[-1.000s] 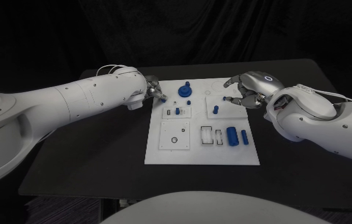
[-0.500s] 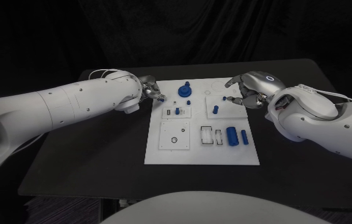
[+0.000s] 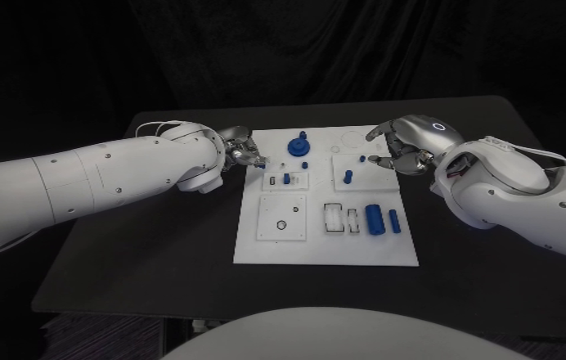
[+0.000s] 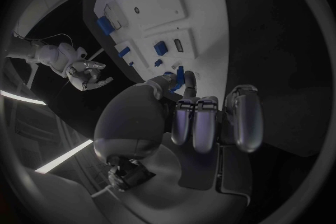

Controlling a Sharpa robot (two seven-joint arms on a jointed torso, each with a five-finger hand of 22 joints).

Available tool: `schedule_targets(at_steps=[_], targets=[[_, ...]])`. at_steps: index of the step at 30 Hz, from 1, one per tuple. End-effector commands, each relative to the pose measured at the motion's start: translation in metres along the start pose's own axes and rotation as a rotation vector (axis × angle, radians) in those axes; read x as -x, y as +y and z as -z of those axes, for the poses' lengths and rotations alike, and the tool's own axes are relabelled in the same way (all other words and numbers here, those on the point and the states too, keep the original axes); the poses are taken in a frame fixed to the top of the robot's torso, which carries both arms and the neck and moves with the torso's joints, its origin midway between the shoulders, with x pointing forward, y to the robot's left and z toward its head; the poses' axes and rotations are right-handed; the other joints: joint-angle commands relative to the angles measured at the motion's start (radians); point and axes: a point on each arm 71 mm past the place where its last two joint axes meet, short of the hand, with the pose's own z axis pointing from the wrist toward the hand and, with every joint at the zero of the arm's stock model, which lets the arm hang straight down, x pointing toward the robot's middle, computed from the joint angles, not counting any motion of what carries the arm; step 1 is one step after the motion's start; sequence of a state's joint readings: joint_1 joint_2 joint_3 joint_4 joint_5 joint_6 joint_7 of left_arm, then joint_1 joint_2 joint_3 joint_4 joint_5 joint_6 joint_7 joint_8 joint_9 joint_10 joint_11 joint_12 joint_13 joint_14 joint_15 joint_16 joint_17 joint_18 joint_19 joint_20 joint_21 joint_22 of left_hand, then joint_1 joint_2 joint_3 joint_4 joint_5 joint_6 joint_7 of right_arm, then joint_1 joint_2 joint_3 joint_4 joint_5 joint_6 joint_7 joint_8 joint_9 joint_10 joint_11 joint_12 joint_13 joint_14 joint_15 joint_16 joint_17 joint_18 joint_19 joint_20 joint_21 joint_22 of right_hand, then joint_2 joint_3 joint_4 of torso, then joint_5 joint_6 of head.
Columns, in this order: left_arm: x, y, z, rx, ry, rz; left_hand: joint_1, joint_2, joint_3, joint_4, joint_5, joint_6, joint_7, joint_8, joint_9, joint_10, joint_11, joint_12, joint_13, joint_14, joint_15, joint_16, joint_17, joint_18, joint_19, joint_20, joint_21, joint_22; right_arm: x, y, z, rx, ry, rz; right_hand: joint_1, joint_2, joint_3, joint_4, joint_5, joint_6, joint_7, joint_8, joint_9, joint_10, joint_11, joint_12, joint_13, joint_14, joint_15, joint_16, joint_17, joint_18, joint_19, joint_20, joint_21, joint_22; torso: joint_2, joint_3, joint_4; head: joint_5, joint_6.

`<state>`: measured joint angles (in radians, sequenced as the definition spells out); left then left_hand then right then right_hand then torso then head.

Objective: Assemble the parts on the task board

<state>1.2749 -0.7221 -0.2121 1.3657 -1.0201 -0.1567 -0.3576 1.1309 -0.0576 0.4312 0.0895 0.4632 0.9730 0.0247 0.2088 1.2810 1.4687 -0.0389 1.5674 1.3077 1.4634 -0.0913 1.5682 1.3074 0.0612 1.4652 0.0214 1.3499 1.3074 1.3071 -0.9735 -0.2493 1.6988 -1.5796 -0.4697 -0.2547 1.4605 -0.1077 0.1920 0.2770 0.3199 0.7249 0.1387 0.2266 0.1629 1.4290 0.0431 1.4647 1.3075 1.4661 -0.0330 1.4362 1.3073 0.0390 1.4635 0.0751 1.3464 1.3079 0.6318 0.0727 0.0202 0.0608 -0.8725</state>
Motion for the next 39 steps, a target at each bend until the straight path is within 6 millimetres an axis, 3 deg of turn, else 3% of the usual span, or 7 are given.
schedule_targets(at_steps=[1,9,16,39], targets=[[-0.001,0.000,0.001,0.007,-0.051,0.028,-0.012,-0.001,0.014,-0.008,-0.006,0.008,0.001,0.001,0.002,0.102,-0.007,0.003,0.263,0.107,-0.007,0.003,0.263,-0.006,0.018,-0.007,-0.005,0.182,-0.001,-0.002,0.001,-0.018,0.004,-0.003,0.008,0.006,0.007,0.002,0.006,0.005,-0.001,0.002,-0.001,-0.006,-0.001,-0.004,0.077,0.055,0.001,-0.003,0.022,0.016,0.014,0.000,-0.006,0.188,0.000,0.0001,0.0016,0.002,0.000],[-0.016,0.000,0.001,-0.020,-0.048,0.045,-0.015,0.000,0.023,-0.011,-0.014,0.010,0.001,0.001,0.003,0.102,-0.007,0.003,0.263,0.107,-0.007,0.003,0.263,-0.007,0.019,-0.007,-0.004,0.183,-0.002,-0.002,0.001,-0.020,0.008,-0.011,0.008,0.005,0.007,0.002,0.007,0.005,-0.001,0.002,-0.002,-0.009,-0.001,-0.007,0.074,0.054,0.001,-0.005,0.020,0.016,0.014,0.000,-0.008,0.188,0.003,-0.0018,-0.0005,0.003,0.000],[-0.022,0.001,-0.001,-0.025,-0.029,0.042,-0.021,0.000,0.031,-0.010,-0.028,0.010,0.002,0.001,0.005,0.102,-0.007,0.003,0.263,0.107,-0.007,0.003,0.263,-0.007,0.020,-0.008,-0.003,0.184,-0.003,-0.003,0.001,-0.026,0.018,-0.017,0.008,0.005,0.007,0.002,0.007,0.005,-0.001,0.002,-0.002,-0.009,-0.001,-0.007,0.074,0.054,0.001,-0.005,0.020,0.016,0.014,0.000,-0.008,0.188,0.002,0.0001,-0.0012,0.003,0.000],[-0.043,-0.001,-0.004,-0.016,0.040,0.032,-0.024,0.001,0.039,-0.011,-0.038,0.007,0.003,-0.002,0.005,0.102,-0.007,0.003,0.263,0.107,-0.006,0.003,0.263,-0.007,0.019,-0.007,-0.005,0.183,-0.003,-0.004,0.002,-0.030,0.022,-0.021,0.008,0.005,0.007,0.002,0.008,0.006,0.000,0.002,-0.002,-0.010,-0.001,-0.008,0.072,0.054,0.001,-0.005,0.019,0.017,0.013,0.000,-0.008,0.188,0.003,-0.0013,-0.0005,0.004,0.000]])
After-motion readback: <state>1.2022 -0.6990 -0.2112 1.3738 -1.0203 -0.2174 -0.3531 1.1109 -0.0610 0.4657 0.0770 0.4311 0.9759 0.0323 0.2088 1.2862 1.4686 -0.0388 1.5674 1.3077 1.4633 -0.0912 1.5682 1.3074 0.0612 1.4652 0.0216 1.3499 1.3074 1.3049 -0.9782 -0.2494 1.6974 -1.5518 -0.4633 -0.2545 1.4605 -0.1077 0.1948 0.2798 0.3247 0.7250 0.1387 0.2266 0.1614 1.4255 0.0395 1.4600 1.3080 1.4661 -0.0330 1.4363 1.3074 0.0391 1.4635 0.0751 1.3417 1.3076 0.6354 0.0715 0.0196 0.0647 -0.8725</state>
